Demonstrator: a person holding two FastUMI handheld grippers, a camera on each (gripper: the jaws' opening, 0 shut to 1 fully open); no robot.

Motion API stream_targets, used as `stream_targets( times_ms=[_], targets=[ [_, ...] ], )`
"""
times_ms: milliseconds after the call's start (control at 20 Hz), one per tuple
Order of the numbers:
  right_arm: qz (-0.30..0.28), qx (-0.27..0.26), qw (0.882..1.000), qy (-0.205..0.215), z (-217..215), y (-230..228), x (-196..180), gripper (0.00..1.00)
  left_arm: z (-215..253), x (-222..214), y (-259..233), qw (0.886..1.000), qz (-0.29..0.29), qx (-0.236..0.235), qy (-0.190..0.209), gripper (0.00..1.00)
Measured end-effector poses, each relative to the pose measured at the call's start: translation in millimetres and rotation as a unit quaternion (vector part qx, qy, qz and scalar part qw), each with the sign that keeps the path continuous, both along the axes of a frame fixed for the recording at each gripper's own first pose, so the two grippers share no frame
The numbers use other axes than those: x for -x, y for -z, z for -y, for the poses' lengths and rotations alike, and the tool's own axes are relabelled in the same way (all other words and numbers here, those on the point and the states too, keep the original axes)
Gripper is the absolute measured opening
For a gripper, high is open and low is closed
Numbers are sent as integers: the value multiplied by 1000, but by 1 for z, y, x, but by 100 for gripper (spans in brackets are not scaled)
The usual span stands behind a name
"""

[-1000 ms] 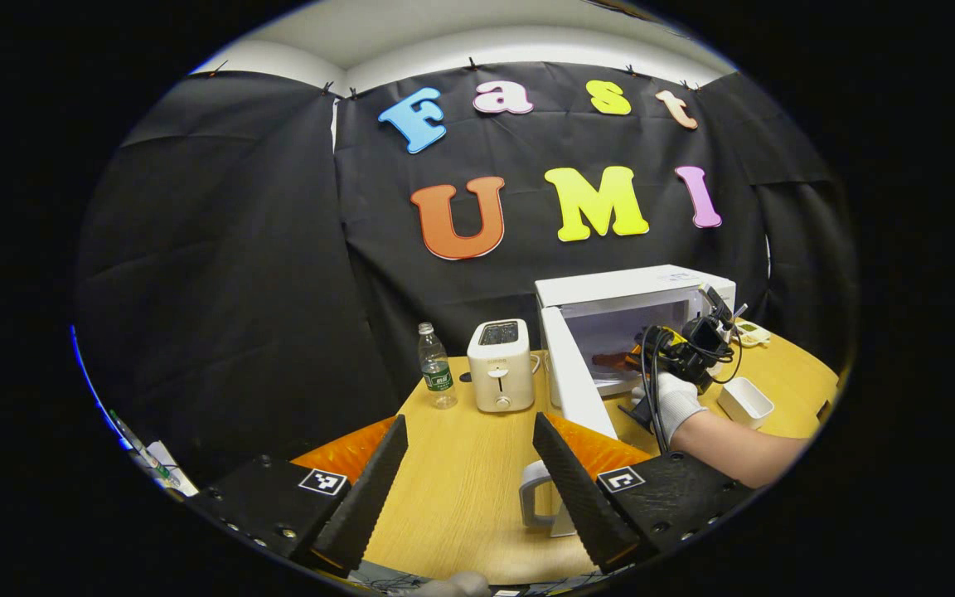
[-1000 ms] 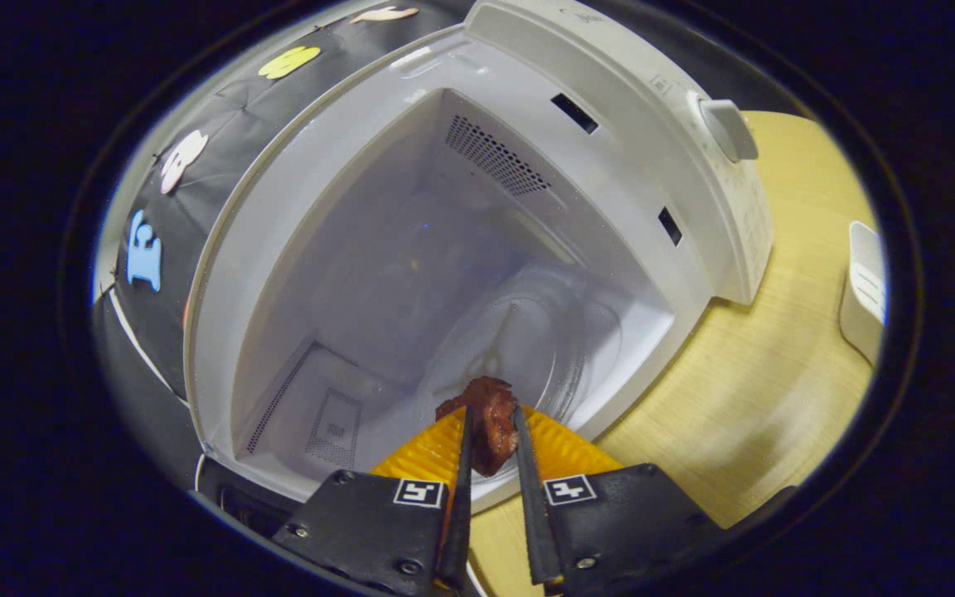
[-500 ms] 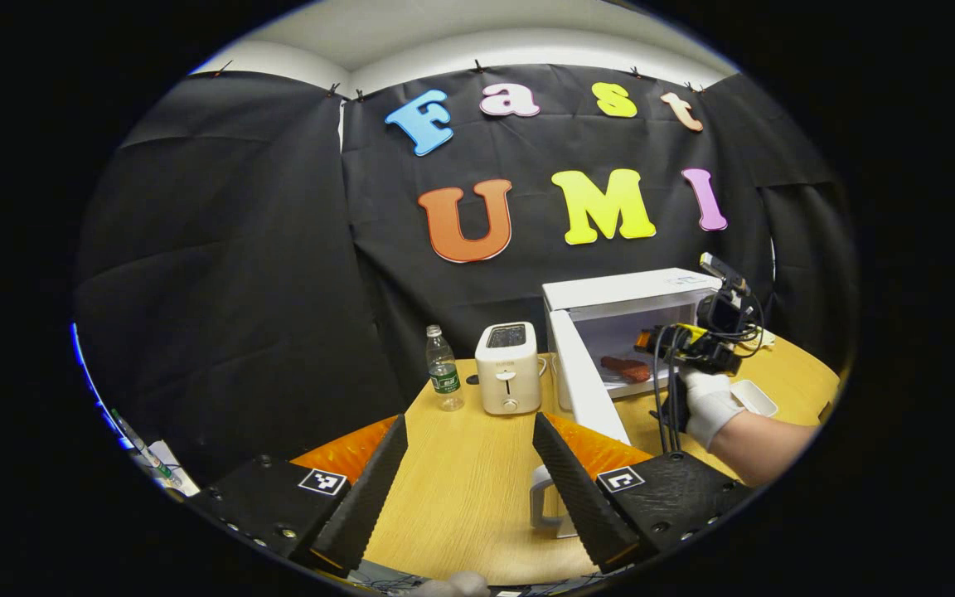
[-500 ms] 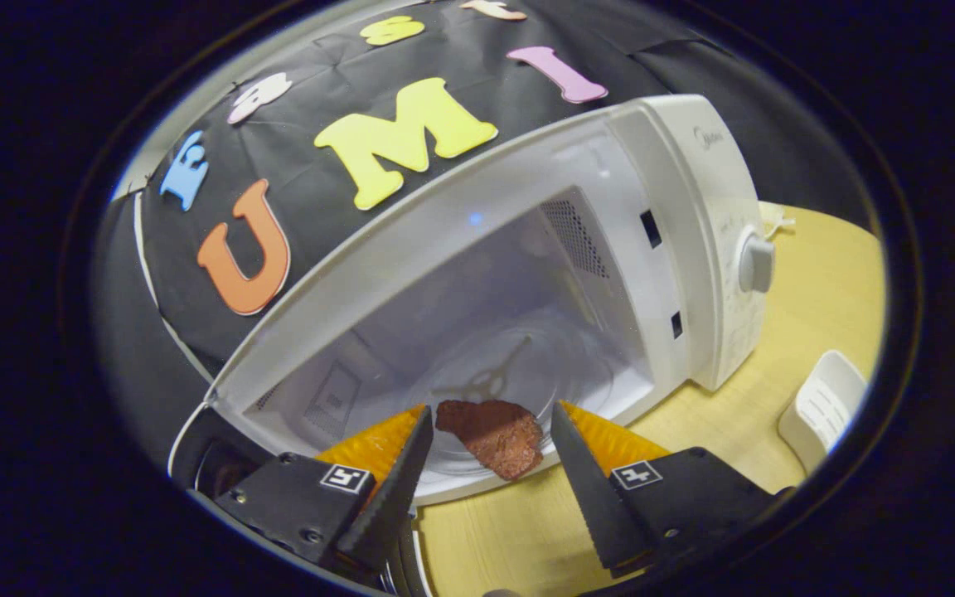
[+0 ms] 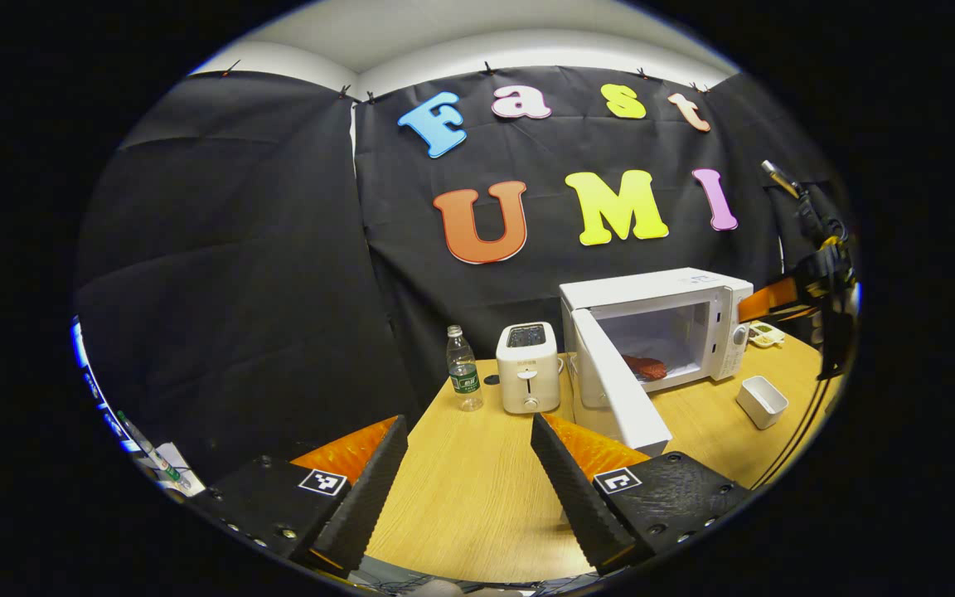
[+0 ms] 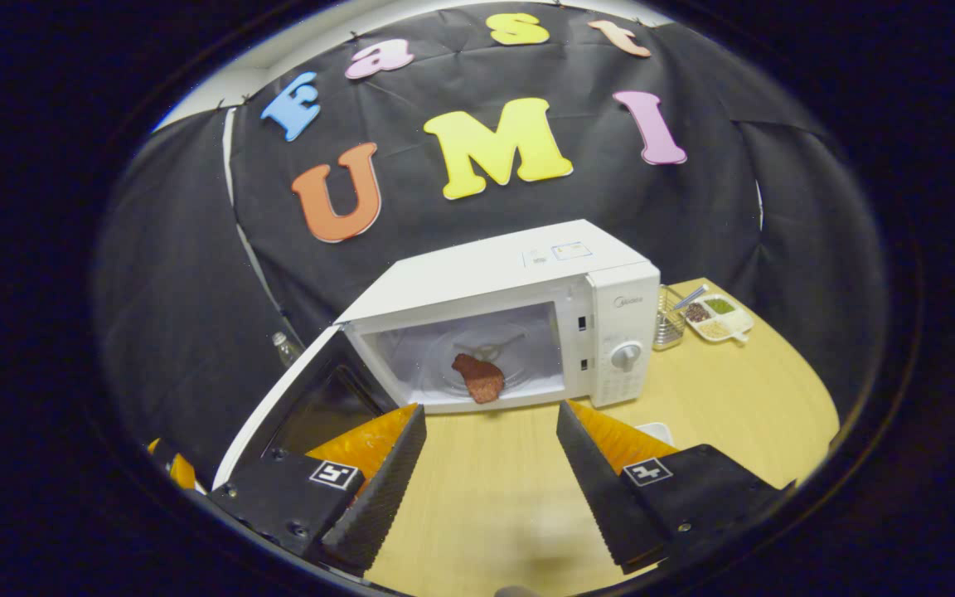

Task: Open the microwave oven with the left hand, put the food in, and close the microwave oven.

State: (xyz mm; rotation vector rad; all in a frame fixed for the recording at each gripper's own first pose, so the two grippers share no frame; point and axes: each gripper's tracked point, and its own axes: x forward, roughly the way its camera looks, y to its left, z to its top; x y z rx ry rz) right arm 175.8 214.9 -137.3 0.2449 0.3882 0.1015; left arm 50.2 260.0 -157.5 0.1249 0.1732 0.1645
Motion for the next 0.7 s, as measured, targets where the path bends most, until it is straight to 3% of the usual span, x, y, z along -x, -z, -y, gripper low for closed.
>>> stream_targets(
  times_ms=[150, 200, 250, 300, 350, 400, 500, 550, 700],
  targets=[
    [-1, 11, 1000, 0, 28, -22, 53, 100, -4, -2, 15, 1000, 2, 5, -6, 90],
    [-3, 10, 1000, 7, 38, -26, 68, 100, -2, -4, 21, 1000, -2, 11, -3, 65],
    [-8, -1, 1000, 10, 42, -29, 81, 90, 3, -8, 29, 1000, -4, 18, 3, 71],
    [-12, -7, 1000, 9, 45, -32, 92, 100, 9, -10, 34, 999, 4, 25, 21, 47],
    [-17, -6, 1000, 11, 50, -33, 104, 90, 15, -15, 35, 999, 14, 32, 33, 23],
    [-16, -8, 1000, 14, 55, -38, 114, 100, 15, -17, 45, 999, 3, 36, 30, 0],
    [-18, -4, 1000, 20, 65, -42, 132, 100, 10, -22, 70, 999, -17, 37, 26, 0],
    [-21, -2, 1000, 23, 70, -41, 139, 90, 10, -26, 74, 999, -18, 41, 30, 0],
    [-29, -8, 999, 35, 83, -39, 153, 90, 13, -27, 81, 998, -22, 44, 29, 0]
  ],
)
